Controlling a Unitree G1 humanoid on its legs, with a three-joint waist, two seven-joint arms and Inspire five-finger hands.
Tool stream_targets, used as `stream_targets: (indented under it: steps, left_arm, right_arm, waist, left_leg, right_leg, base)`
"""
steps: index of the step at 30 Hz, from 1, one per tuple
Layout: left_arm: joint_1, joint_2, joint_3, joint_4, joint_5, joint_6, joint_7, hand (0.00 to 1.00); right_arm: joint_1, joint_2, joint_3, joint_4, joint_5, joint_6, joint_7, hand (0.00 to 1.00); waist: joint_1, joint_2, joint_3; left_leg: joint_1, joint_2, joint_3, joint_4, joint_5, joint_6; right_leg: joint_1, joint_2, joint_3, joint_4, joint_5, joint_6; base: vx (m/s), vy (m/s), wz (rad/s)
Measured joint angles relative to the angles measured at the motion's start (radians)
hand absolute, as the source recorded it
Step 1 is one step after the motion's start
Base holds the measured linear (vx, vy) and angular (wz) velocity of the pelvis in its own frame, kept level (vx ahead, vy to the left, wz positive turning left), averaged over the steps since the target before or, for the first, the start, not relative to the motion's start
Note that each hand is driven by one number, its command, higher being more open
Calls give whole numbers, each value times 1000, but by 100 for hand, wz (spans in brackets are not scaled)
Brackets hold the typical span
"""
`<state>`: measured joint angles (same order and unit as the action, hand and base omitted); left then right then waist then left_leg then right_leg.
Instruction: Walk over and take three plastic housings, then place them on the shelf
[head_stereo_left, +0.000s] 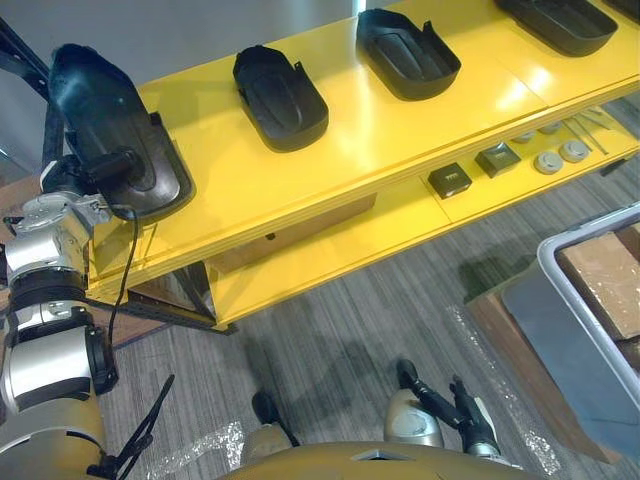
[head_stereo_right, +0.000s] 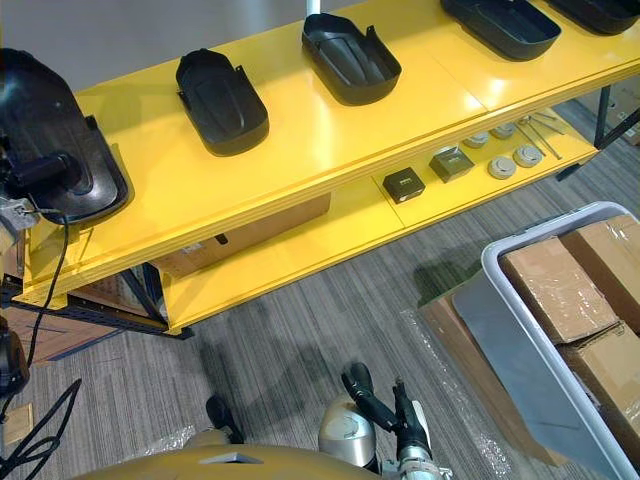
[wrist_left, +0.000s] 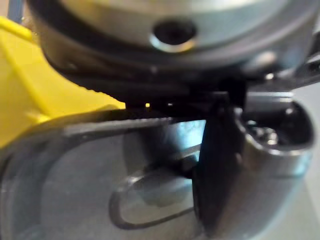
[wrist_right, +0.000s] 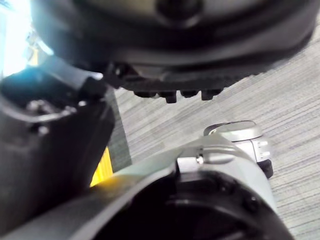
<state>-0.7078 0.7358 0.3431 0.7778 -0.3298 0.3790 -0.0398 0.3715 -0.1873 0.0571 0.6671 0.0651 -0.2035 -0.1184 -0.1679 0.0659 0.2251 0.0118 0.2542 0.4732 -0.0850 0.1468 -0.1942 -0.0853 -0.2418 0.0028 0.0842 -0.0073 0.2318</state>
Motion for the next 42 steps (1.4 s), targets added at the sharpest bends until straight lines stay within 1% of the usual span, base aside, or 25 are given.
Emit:
stream_targets:
  steps: [5,6,9,12,13,15,18,20,23,27,29,35,36,39,42]
  left_arm:
    - [0,-28,0,-1,-39,0,23,0]
    - [0,-33,3,-1,-61,0,30,0]
    - [-1,-33,10,-1,-61,-3,30,0]
    - [-37,-41,17,0,73,2,6,0]
    - [-44,-41,16,-1,94,2,4,100]
    - [-47,-41,15,-1,116,2,4,100]
    - [-56,-41,-2,0,213,1,5,100]
    - [-79,-41,-36,9,302,4,10,100]
    - [-81,-41,-55,13,337,15,27,100]
    - [-90,-41,-59,18,339,39,50,100]
    - [-90,-41,-59,18,339,40,58,100]
    - [-119,-47,-57,41,339,66,121,100]
    - [-120,-54,-56,41,339,63,145,100]
    - [-120,-61,-56,41,337,59,175,100]
    - [-120,-72,-59,41,324,44,238,100]
  right_arm:
    - [-6,0,3,8,0,-1,-2,100]
    - [-9,0,9,11,1,-1,-9,100]
    - [-25,0,14,34,1,-1,-12,100]
    - [-29,-1,24,35,21,0,-15,100]
    - [-33,-1,28,35,21,0,-17,100]
    - [-33,-1,31,35,22,0,-17,100]
    - [-34,-2,31,35,24,0,-17,100]
    - [-34,-2,32,35,33,1,-16,100]
    - [-34,-2,34,34,40,1,-17,100]
    - [-35,-2,36,33,40,0,-17,100]
    - [-35,-2,38,33,40,0,-18,100]
    - [-35,-5,52,30,40,0,-20,100]
    - [-35,-5,53,30,40,0,-20,100]
    - [-35,-5,53,30,40,0,-20,100]
    - [-35,-3,53,32,40,0,-20,100]
  waist:
    - [0,-4,1]
    - [0,-8,2]
    - [0,-14,3]
    - [0,-21,7]
    - [-1,-23,8]
    - [-2,-24,9]
    - [-3,-24,9]
    - [-3,-25,9]
    - [-7,-25,10]
    - [-15,-27,11]
    - [-17,-28,11]
    - [-26,-33,14]
    - [-27,-33,14]
    - [-28,-33,14]
    - [-30,-34,13]
  left_leg:
    - [0,0,2,0,0,0]
    - [2,1,9,0,0,0]
    - [3,1,11,0,0,0]
    - [4,2,20,-1,0,-1]
    - [5,2,23,-1,0,-1]
    - [6,2,29,0,0,-1]
    - [5,2,36,0,0,-1]
    - [6,2,39,1,0,-1]
    - [9,2,45,1,0,-1]
    - [10,2,46,1,0,-1]
    - [11,2,47,1,0,-1]
    - [13,2,49,0,-1,-2]
    - [14,2,49,0,-1,-1]
    - [16,2,49,0,0,-1]
    - [29,2,47,0,0,-1]
  right_leg:
    - [-1,0,1,0,0,0]
    - [-2,0,4,0,0,0]
    - [-2,0,4,0,0,0]
    - [-3,0,6,0,0,0]
    - [-4,0,8,0,0,0]
    - [-9,0,14,1,1,0]
    - [-14,1,20,1,1,0]
    - [-18,1,22,1,1,1]
    - [-18,2,27,1,1,1]
    - [-18,2,27,2,1,1]
    - [-18,2,28,2,1,1]
    - [-17,2,29,3,2,1]
    - [-16,2,28,3,2,1]
    - [-14,2,28,3,2,1]
    - [1,2,26,0,2,1]
  base:
    - [0,0,-1]
    - [0,0,-5]
    - [0,0,-1]
    - [0,0,0]
    - [0,-5,-3]
    - [8,-5,-7]
    - [18,-5,-6]
    - [22,-6,-4]
    - [14,-5,-5]
    - [0,0,0]
    - [0,0,0]
    - [0,0,0]
    - [0,0,0]
    - [0,0,0]
    - [0,0,0]
